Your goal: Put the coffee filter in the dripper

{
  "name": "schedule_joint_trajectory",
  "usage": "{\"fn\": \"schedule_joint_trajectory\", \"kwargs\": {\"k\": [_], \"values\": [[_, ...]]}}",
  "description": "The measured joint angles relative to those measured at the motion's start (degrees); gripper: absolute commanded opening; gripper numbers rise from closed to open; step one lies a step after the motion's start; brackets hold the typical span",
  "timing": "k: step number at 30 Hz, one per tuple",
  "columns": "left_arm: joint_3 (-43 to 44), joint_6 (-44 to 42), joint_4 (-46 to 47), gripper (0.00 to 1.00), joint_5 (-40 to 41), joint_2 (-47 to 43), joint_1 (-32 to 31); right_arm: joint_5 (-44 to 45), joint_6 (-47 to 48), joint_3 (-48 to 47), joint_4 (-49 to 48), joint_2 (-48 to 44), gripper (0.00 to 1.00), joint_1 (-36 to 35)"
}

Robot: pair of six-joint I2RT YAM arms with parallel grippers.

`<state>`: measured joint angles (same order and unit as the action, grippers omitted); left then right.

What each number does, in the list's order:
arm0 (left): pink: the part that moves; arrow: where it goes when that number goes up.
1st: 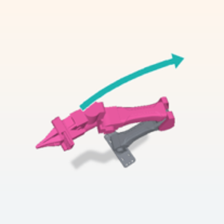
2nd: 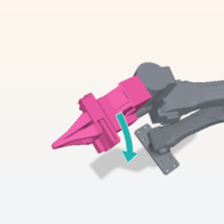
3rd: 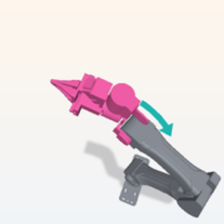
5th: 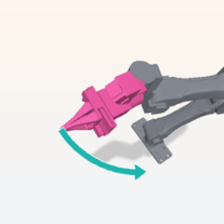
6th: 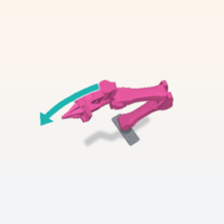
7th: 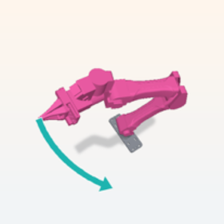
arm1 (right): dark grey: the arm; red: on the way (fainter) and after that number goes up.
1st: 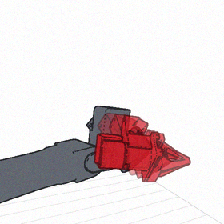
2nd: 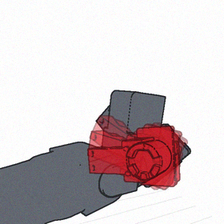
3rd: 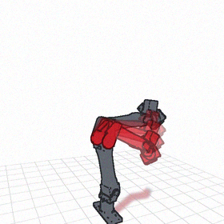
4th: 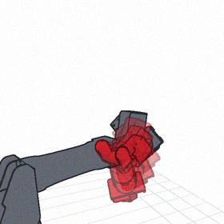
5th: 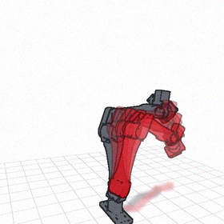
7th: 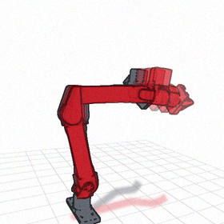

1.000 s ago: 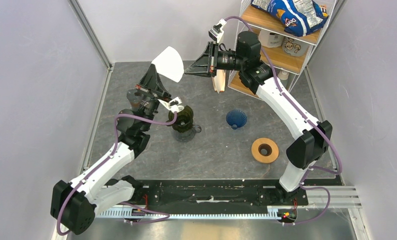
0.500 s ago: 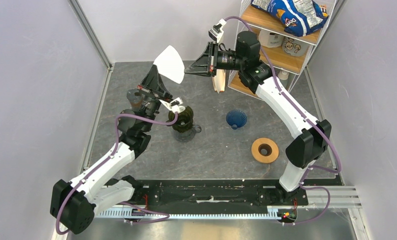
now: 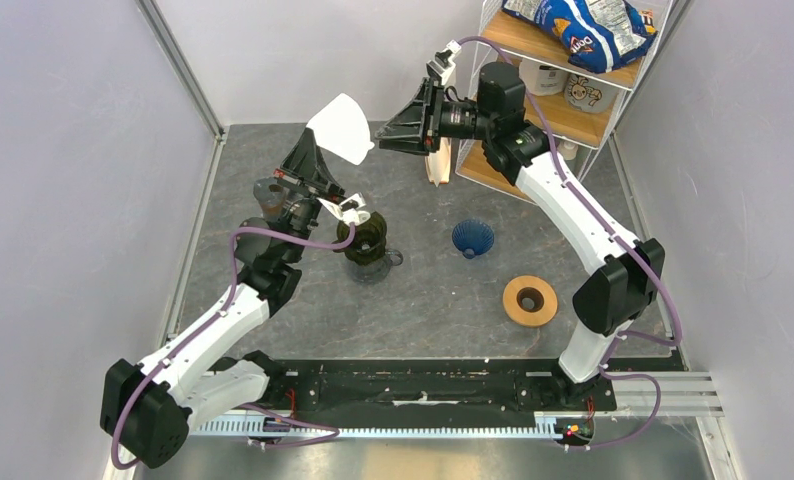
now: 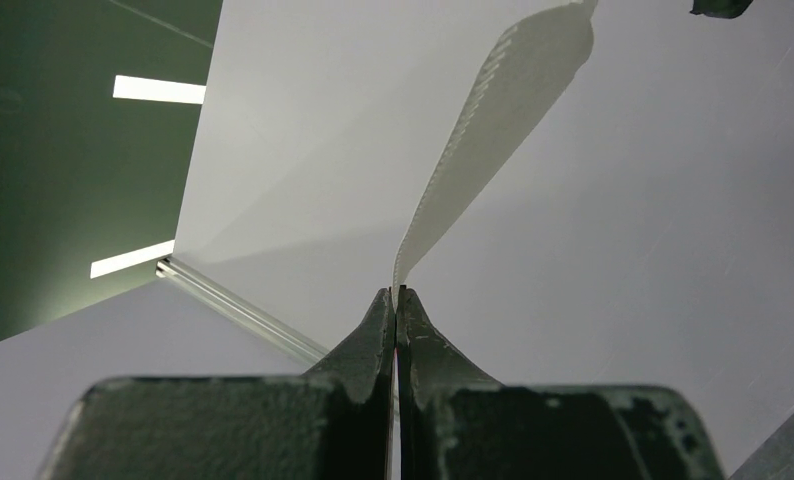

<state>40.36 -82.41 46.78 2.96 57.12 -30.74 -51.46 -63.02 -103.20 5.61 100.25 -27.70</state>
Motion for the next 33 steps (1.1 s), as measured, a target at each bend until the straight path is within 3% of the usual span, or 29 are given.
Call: {"fn": "schedule_joint_trajectory", "kwargs": {"k": [8,17,22,23,25,27,31,33], "values": [[0.2,0.0,0.0,0.02,0.0,0.5,0.0,-1.6,-2.1,0.0,-3.0,0.0,0.38,-1.3],[0.7,0.1,0.0,0.02,0.0,1.1,0.0,-2.8,-3.2,0.0,-5.9,0.0,0.00,-1.9],[0.7,0.1,-0.1,0.02,0.0,1.1,0.0,-2.8,-3.3,0.0,-7.1,0.0,0.00,-1.9],[0.7,0.4,-0.4,0.06,0.1,1.1,-0.1,-2.8,-3.2,0.0,-7.3,0.0,0.00,-1.9],[0.7,1.2,-1.9,0.37,0.1,0.9,-0.3,-2.9,-3.1,-0.2,-7.7,0.0,0.00,-1.9],[1.5,3.7,-7.8,0.57,0.1,-0.4,-0.5,-2.9,-2.7,-0.2,-8.3,0.0,0.00,-1.7],[5.6,14.1,-25.1,0.85,-0.1,-4.9,-0.6,-3.0,1.1,-0.2,-8.0,0.0,0.00,-0.8],[8.3,20.7,-34.2,0.87,-0.6,-7.8,-0.6,-2.9,4.7,-0.2,-6.4,-0.4,0.00,0.2]]}}
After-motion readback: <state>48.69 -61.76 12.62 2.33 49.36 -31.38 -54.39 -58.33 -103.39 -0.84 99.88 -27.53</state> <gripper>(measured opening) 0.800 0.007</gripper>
